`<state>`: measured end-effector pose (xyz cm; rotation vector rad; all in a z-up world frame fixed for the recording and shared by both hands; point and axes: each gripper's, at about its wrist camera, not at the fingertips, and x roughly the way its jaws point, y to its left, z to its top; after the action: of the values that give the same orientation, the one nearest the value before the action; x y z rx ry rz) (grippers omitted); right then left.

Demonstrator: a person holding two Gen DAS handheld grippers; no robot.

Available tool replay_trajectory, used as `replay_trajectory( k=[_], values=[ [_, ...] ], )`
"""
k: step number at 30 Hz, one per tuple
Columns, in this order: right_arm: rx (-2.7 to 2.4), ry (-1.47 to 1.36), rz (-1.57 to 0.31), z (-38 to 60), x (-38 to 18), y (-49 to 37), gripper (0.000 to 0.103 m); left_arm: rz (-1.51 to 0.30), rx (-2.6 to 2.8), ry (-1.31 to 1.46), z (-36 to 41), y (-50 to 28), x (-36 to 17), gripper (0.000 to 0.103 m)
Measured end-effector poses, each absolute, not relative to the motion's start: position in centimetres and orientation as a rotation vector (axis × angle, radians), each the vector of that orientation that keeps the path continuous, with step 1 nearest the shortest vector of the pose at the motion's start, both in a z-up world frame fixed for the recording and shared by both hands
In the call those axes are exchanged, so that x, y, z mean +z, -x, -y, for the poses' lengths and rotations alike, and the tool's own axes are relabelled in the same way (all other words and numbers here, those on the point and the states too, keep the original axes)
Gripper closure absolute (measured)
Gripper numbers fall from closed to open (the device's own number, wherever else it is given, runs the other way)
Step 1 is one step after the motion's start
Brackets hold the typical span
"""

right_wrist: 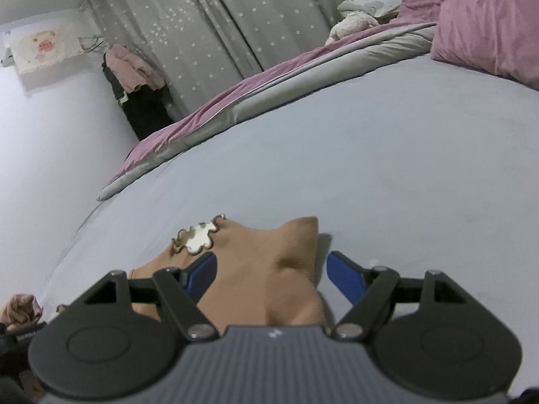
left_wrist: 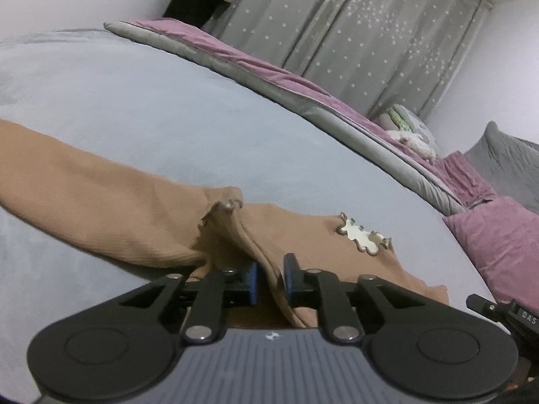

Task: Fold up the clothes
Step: 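Lift the cuff and carry it across the sweater body with the left gripper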

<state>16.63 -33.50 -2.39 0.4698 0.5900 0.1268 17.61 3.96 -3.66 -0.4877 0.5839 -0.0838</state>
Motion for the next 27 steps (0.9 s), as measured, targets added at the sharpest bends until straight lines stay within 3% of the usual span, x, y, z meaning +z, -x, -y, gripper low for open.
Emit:
replay_trajectory(
  k=[4, 15, 20, 27],
  values=[
    [0.132, -0.468, -0.603, 33.2, -2.7, -16.8, 0.028, -0.605, -0.107, 0.509, -4.6, -17.7, -3.7, 0.079],
    [0.127, -0.466, -0.62, 32.9, -3.0, -17.1, 0.028, -0.653, -0.249, 0.726, -8.0, -18.0, -4.8, 0.054],
    [0.132, -0.465, -0.622, 32.7, -3.0, -17.2, 0.028, -0.656, -0.265, 0.854, -9.4, -18.2, -5.7, 0.052],
    [0.125, -0.465, -0.627, 32.9, -3.4, -17.3, 0.028, -0.638, -0.197, 0.819, -9.5, -18.6, -5.2, 0.052]
  ],
)
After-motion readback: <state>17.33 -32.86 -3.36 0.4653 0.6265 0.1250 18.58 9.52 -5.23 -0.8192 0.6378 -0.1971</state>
